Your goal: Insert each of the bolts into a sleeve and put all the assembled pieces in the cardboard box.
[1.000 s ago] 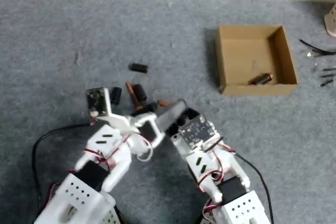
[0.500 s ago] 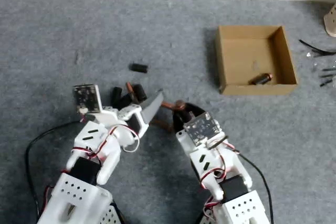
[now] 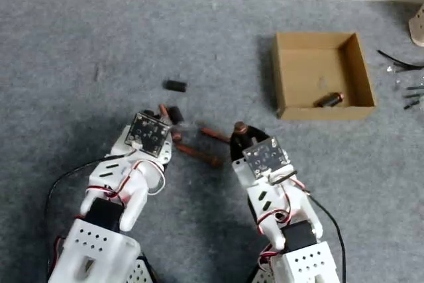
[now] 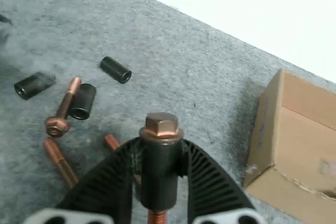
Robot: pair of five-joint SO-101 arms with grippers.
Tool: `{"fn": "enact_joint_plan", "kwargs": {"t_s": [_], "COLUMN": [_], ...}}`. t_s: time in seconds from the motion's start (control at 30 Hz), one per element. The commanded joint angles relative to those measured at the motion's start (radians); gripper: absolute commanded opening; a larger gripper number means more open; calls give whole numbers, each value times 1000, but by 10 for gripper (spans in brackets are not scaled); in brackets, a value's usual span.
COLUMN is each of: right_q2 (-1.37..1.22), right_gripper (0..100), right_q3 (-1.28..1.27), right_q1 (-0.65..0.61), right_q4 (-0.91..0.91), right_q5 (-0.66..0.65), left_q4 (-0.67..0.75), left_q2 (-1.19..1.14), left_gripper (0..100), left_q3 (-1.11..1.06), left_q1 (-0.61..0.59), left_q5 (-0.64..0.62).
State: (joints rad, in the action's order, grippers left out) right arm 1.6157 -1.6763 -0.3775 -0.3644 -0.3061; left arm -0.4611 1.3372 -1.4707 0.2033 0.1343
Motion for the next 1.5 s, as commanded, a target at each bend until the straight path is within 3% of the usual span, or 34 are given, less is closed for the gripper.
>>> {"fn": "enact_joint_plan", "kwargs": {"t_s": [0.0, 0.27, 0.47, 0.67, 1.03, 1.3, 1.47], "right_q2": [15, 4, -16, -380, -1214, -1550, -1709], "right_gripper": [3, 3, 3, 3, 3, 3, 3], "right_q3": [-101, -7, 136, 366, 1076, 1254, 1328], "right_q1": [22, 206, 249, 251, 401, 522, 549], "right_q4": [53, 27, -31, 15, 45, 45, 42], "right_q5": [-5, -6, -5, 14, 390, 651, 746], "left_q4": [-2, -2, -2, -2, -2, 68, 68], "left_q2": [12, 12, 5, 7, 5, 5, 5], "left_gripper": [7, 7, 7, 10, 10, 10, 11], "left_q3": [4, -39, -41, -41, -42, -70, -70], "left_q1": [-18, 18, 27, 27, 27, 27, 28], "left_q5": [3, -54, -54, -54, -54, -54, -54]}}
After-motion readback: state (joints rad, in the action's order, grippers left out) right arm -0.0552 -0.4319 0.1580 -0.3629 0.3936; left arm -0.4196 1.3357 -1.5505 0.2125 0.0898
